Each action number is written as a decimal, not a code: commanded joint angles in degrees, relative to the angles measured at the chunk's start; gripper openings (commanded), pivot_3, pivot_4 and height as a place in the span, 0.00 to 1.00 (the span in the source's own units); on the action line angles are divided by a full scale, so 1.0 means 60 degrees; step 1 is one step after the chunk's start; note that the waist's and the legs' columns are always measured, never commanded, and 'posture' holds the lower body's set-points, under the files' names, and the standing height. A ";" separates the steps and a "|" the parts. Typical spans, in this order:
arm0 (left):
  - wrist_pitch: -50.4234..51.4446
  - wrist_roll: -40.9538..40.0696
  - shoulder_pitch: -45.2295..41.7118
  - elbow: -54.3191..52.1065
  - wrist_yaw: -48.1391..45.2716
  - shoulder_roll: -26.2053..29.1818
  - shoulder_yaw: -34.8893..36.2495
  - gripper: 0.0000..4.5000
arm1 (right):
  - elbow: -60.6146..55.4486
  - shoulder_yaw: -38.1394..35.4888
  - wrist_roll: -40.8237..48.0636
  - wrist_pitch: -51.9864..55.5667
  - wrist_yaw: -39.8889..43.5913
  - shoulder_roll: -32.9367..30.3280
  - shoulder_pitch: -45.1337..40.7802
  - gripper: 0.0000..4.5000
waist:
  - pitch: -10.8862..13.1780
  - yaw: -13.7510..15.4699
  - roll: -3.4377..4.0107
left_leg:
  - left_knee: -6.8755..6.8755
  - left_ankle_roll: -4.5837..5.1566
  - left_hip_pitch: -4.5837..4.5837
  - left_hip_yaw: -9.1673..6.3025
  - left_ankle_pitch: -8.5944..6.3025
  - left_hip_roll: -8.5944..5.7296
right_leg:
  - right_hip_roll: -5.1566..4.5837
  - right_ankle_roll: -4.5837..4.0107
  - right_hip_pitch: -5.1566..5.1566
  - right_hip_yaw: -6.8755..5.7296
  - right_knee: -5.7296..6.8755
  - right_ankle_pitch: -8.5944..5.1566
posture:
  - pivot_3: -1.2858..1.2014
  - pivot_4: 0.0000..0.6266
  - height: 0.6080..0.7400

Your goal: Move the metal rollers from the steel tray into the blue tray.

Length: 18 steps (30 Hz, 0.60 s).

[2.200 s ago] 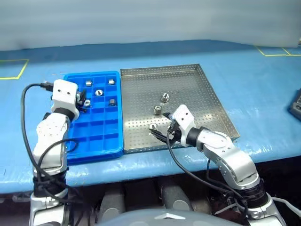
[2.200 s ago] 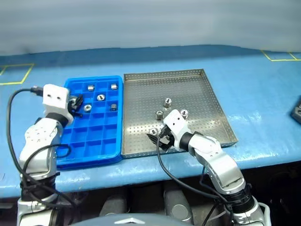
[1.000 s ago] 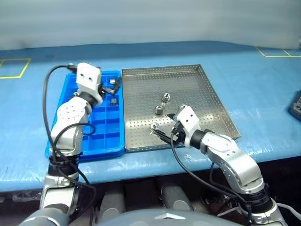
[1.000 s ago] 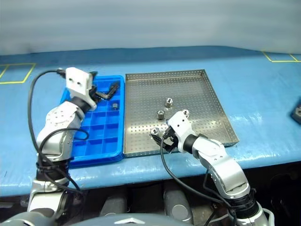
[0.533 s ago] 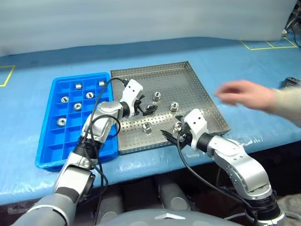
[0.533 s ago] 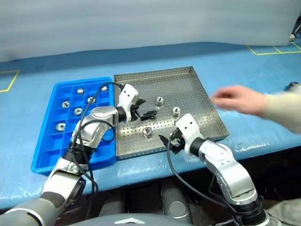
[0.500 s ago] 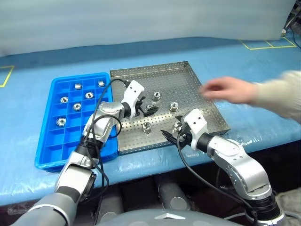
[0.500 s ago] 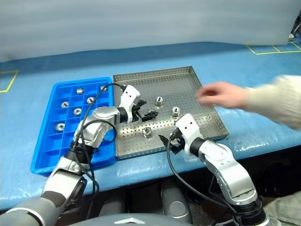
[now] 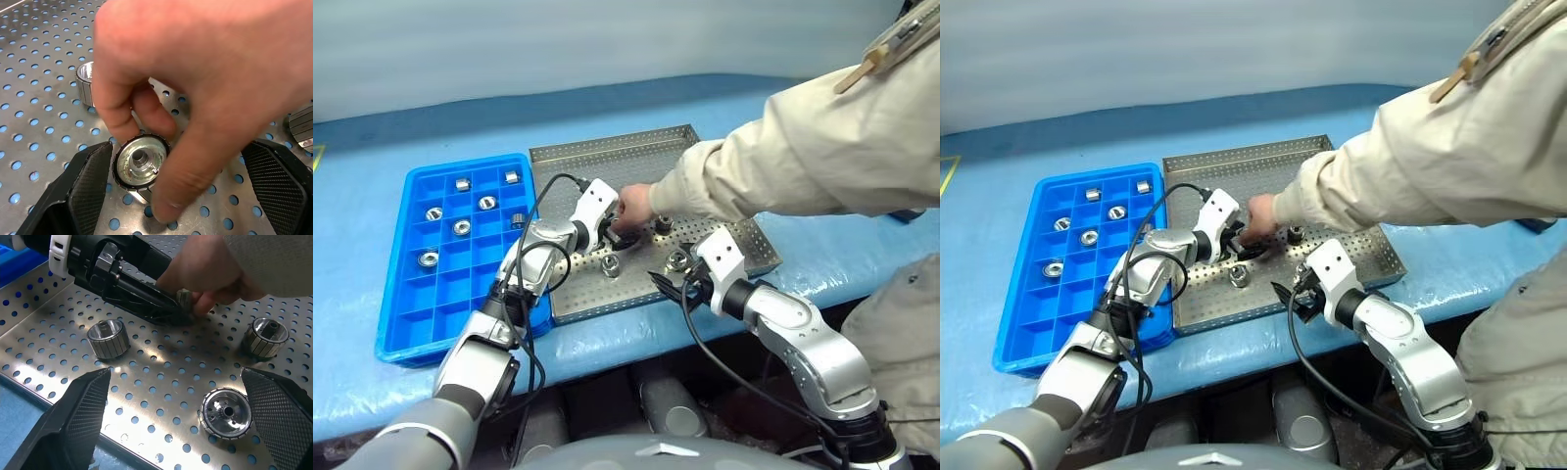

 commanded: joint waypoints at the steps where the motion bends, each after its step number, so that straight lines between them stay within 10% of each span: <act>1: -0.0111 0.0019 -0.0032 -0.0281 -0.0033 0.0041 0.0101 0.99 | -0.0203 -0.0104 0.0023 -0.0209 0.0036 0.0017 -0.0227 1.00 | 0.0000 0.0002 0.0000 | -0.0001 0.0000 0.0000 0.0000 0.0000 0.0000 | 0.0000 0.0000 0.0000 0.0000 -0.0001 0.0000 | 0.44 0.24 1.00; 18: -0.0074 -0.0032 0.0030 -0.0363 -0.0040 0.0125 0.0175 0.99 | -0.0170 -0.0034 0.0006 -0.0188 0.0096 0.0004 -0.0335 1.00 | 0.0000 0.0059 0.0000 | -0.0015 0.0000 -0.0001 0.0000 0.0000 0.0000 | 0.0000 0.0001 -0.0002 0.0001 -0.0012 0.0000 | 0.45 0.24 1.00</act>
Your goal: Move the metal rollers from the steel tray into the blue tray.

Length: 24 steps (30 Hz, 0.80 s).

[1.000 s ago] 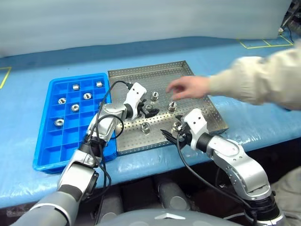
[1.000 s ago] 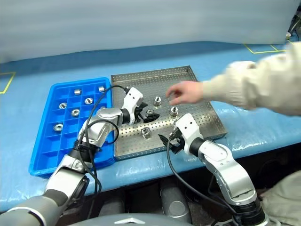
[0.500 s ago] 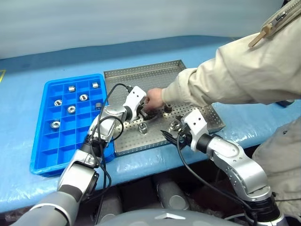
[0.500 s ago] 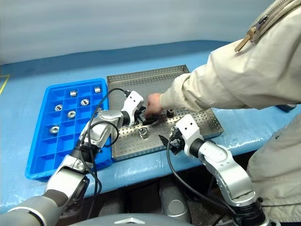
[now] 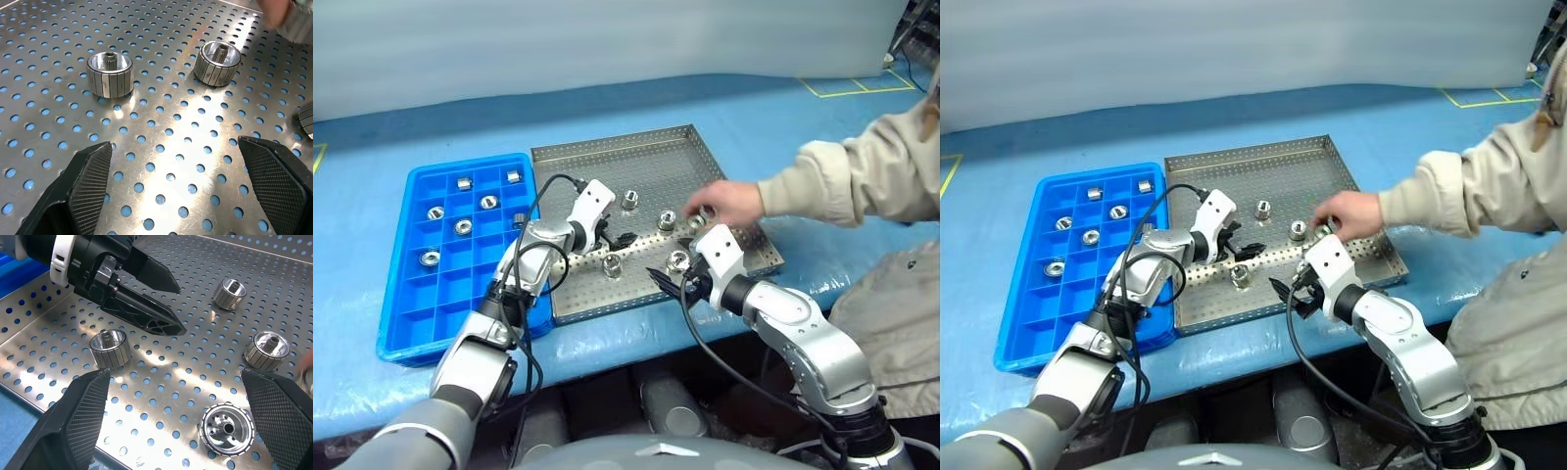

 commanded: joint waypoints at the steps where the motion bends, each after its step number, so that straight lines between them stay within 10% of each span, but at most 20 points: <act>1: -0.0091 -0.0032 -0.0013 -0.0357 -0.0024 0.0010 0.0160 0.99 | -0.0196 -0.0063 0.0012 -0.0163 0.0025 0.0005 -0.0127 1.00 | 0.0000 -0.0001 0.0000 | 0.0000 0.0000 0.0000 0.0000 0.0000 0.0000 | 0.0000 0.0000 0.0000 0.0001 -0.0001 0.0000 | 0.45 0.24 1.00; 24: -0.1034 0.0049 -0.0255 -0.0833 -0.0308 0.0053 0.0072 0.99 | -0.0281 -0.0035 0.0021 -0.0080 0.0019 -0.0040 -0.0207 1.00 | 0.0000 0.0012 0.0000 | -0.0020 0.0000 -0.0001 0.0000 0.0000 0.0000 | -0.0001 0.0000 -0.0002 0.0000 -0.0015 0.0000 | 0.44 0.24 1.00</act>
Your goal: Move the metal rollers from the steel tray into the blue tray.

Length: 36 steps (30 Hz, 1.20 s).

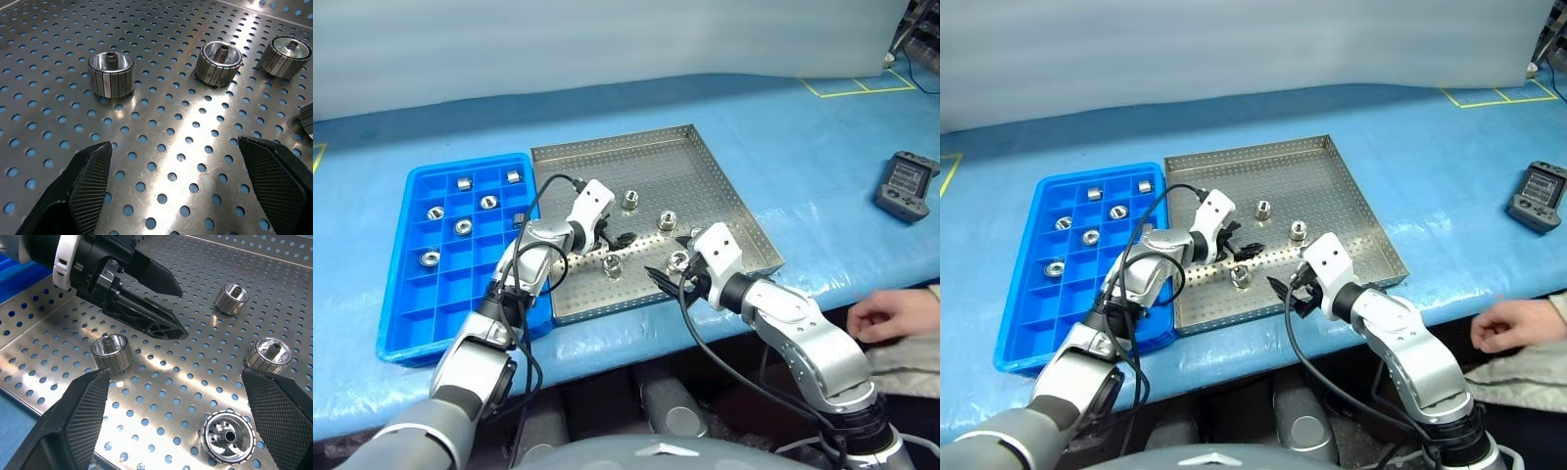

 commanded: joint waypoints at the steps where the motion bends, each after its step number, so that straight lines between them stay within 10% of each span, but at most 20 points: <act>1: -0.0956 0.0088 -0.0435 -0.0664 -0.0288 0.0020 -0.0021 0.99 | -0.0305 -0.0101 0.0025 -0.0082 0.0019 -0.0045 -0.0057 1.00 | 0.0000 0.0008 0.0000 | -0.0001 0.0000 0.0000 0.0000 0.0000 0.0000 | 0.0000 0.0000 0.0000 0.0000 -0.0001 0.0000 | 0.44 0.24 1.00; 36: -0.4729 0.2891 -0.4595 0.6545 -0.1907 -0.1771 -0.1787 0.99 | -0.1967 -0.1074 0.0019 0.0155 -0.1237 0.0158 0.2414 1.00 | 0.0010 -0.1995 -0.0017 | -0.0108 0.0001 0.0027 0.0088 0.0000 -0.0022 | -0.0007 0.0029 -0.0010 0.0118 -0.0023 -0.0018 | 0.35 0.24 1.00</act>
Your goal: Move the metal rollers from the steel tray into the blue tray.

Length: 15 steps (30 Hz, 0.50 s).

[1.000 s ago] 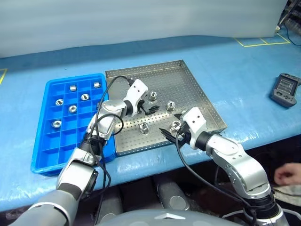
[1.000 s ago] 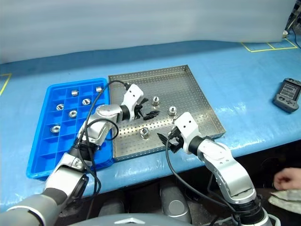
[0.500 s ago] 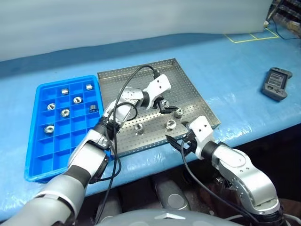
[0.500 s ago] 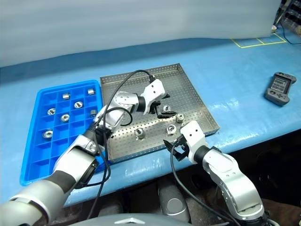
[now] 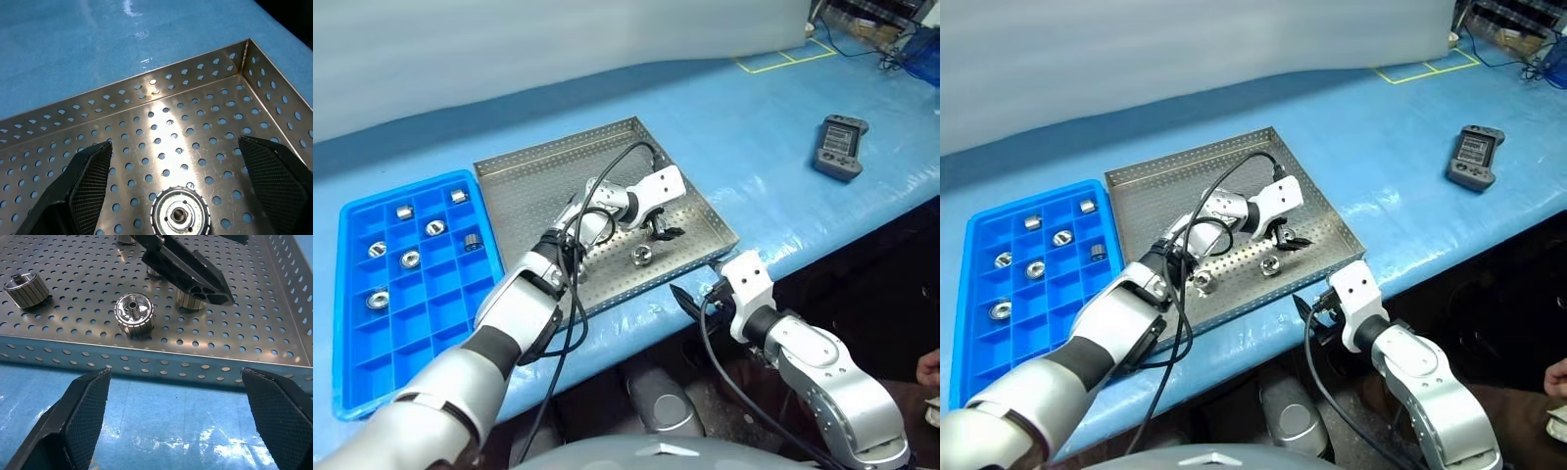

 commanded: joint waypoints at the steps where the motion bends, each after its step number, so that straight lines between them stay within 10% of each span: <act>1: -0.0240 0.0534 -0.0565 0.0479 0.0161 -0.0056 -0.0131 0.99 | -0.0392 -0.0143 0.0007 -0.0135 -0.0106 0.0097 -0.0012 1.00 | 0.0002 -0.0107 -0.0003 | 0.0000 0.0001 0.0004 -0.0001 0.0001 -0.0005 | 0.0000 0.0001 0.0000 0.0007 0.0000 0.0000 | 0.35 0.24 1.00; 15: -0.0100 0.1374 -0.0988 0.1560 -0.0290 -0.0150 -0.0245 0.99 | -0.0281 0.0048 -0.0041 -0.0244 -0.0184 0.0248 -0.0077 1.00 | 0.0010 -0.0282 -0.0017 | -0.0018 0.0005 0.0002 0.0011 -0.0002 -0.0017 | -0.0003 0.0016 -0.0001 0.0036 -0.0001 -0.0006 | 0.35 0.24 1.00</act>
